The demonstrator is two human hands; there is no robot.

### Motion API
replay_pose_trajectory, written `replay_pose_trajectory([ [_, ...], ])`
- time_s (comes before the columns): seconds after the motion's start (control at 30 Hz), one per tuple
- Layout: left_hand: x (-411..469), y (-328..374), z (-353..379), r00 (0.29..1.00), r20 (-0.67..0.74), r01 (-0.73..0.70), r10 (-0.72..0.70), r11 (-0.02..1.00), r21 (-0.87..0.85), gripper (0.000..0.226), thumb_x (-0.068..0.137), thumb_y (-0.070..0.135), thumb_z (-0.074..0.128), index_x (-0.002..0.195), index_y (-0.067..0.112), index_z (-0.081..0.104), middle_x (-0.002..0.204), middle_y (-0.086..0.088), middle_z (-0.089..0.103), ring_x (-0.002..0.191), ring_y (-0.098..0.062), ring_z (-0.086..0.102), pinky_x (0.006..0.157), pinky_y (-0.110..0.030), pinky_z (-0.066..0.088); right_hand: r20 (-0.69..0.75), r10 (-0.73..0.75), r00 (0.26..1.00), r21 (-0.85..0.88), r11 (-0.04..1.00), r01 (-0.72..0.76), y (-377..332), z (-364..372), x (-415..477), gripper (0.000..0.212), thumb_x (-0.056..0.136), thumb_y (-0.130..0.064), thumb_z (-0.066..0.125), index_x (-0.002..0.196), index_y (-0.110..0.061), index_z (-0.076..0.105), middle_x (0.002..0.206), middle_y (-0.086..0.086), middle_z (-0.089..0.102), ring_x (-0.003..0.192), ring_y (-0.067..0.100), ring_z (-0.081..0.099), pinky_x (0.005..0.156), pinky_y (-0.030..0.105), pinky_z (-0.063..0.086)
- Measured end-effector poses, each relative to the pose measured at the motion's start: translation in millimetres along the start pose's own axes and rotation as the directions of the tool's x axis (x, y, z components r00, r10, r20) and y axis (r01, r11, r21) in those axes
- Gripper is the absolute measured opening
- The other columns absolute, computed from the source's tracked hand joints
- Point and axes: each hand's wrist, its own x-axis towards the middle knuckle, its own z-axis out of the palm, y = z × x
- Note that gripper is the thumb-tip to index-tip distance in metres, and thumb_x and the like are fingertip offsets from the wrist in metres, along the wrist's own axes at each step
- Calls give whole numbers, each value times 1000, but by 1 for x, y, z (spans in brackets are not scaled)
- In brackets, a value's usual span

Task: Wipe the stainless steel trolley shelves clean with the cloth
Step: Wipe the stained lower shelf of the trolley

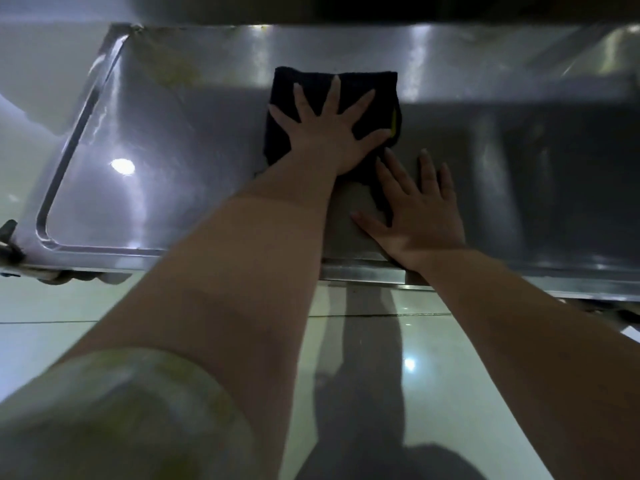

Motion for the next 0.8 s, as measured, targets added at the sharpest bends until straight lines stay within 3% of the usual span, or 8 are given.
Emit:
replay_pose_trajectory([
  [0.17,-4,-39,-3,1000,1,-2,2,1000,-21,82,71,94,16,144,64,-2,164,10,-12,147,-42,-15,106,-76,-6,-27,-11,1000,53,999,12,-1,-1,0,87,80,-82,10,155,-39,5,163,-16,2,150,30,-8,120,47,-6],
  [0.33,-31,-162,-7,979,-33,198,-199,979,-43,81,66,96,16,141,68,3,164,15,-3,149,-39,-8,109,-74,-2,-16,-1,1000,46,999,1,-2,-2,0,84,82,-81,15,155,-40,3,163,-17,-1,150,30,-10,120,47,-9],
  [0.43,-47,-196,-6,964,-24,263,-264,964,-35,80,64,96,14,139,70,2,164,15,-2,149,-37,-7,110,-72,-2,50,-77,996,33,997,76,7,-10,2,84,82,-80,15,155,-41,-1,163,-16,-4,150,30,-10,120,48,-8],
  [0.53,-49,-185,-7,957,-21,289,-291,956,-51,82,61,97,11,138,71,1,164,15,-4,149,-38,-9,110,-72,-5,121,-126,985,2,992,126,49,-23,-4,81,78,-83,14,151,-51,-2,164,-14,-3,150,32,-3,118,54,-4],
  [0.63,-43,-152,-4,948,-29,314,-317,947,-72,84,61,100,8,139,70,-1,164,14,-7,147,-42,-12,107,-74,-8,185,-48,982,6,999,48,101,-30,-26,75,73,-90,5,142,-64,-14,162,-19,-10,149,38,-6,116,62,-1],
  [0.8,-16,-37,3,988,-38,149,-150,988,-37,83,69,96,9,144,64,-6,164,10,-12,145,-47,-15,104,-77,-9,108,3,994,-24,1000,0,108,-17,-39,68,82,-80,6,143,-60,-16,162,-18,-12,149,35,-13,113,67,-4],
])
